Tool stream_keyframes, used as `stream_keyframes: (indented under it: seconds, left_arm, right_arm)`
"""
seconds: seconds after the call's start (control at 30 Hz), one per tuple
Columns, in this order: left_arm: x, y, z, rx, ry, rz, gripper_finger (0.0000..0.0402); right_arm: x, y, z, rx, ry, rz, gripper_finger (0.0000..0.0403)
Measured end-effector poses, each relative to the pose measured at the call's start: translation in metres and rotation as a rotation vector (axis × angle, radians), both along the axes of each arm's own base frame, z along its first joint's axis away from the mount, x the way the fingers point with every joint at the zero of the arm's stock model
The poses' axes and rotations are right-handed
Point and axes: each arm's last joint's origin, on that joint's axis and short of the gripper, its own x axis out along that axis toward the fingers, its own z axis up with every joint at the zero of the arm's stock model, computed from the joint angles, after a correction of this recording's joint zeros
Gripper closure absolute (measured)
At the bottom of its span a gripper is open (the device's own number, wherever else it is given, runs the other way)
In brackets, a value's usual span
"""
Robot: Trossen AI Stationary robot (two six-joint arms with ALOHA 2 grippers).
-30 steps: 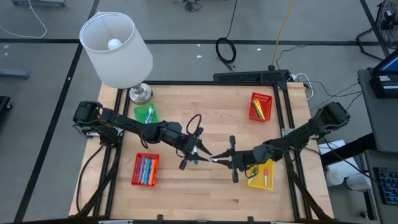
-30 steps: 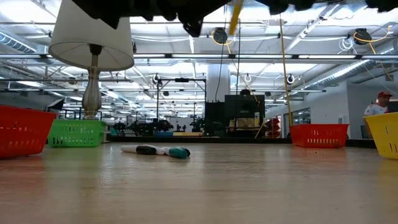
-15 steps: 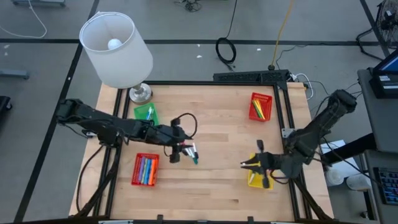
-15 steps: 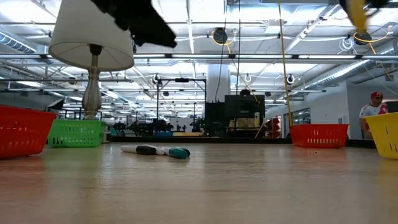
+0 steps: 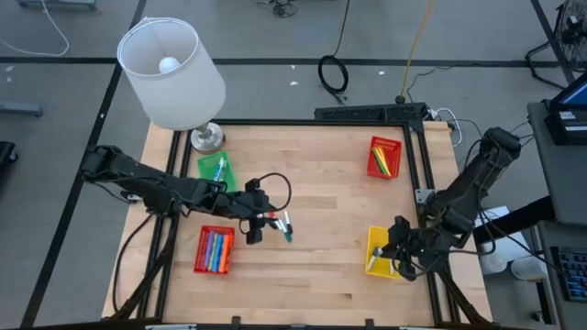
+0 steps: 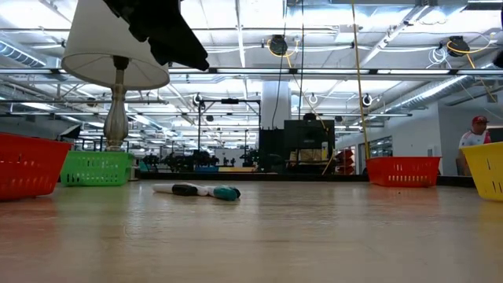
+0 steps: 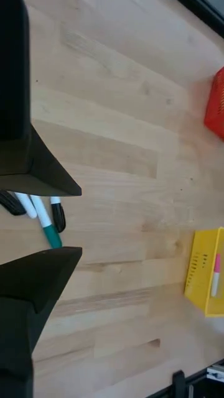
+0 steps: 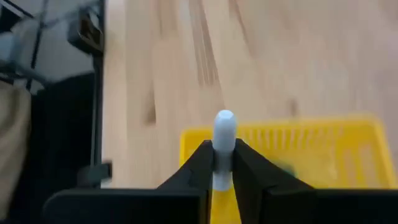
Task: Pick & Place Markers
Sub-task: Put the yellow highlighter pen into the yellow basket, then put the black highlighter pen into the yellow basket
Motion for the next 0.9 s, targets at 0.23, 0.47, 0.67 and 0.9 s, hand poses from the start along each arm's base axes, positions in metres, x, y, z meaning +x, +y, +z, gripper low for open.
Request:
stream_keyframes:
  seconds: [0.23, 0.47, 0.67, 0.9]
  left_arm:
    - [0.000, 0.000, 0.000, 0.000, -0.001, 0.001, 0.0252]
    - [0.000, 0.000, 0.000, -0.009, 0.002, -0.005, 0.0252]
    - [-0.003, 0.000, -0.004, 0.053, 0.051, -0.072, 0.0252]
    - [0.004, 0.002, -0.018, 0.104, 0.091, 0.037, 0.0252]
  right_arm:
    - [-0.007, -0.001, -0.011, 0.037, 0.079, -0.028, 0.0296]
    - [-0.007, -0.005, -0.023, 0.010, 0.083, -0.038, 0.0248]
    - [0.001, 0.001, -0.015, -0.050, -0.093, 0.031, 0.0244]
    - [0.011, 0.009, 0.003, -0.216, -0.383, 0.126, 0.0247]
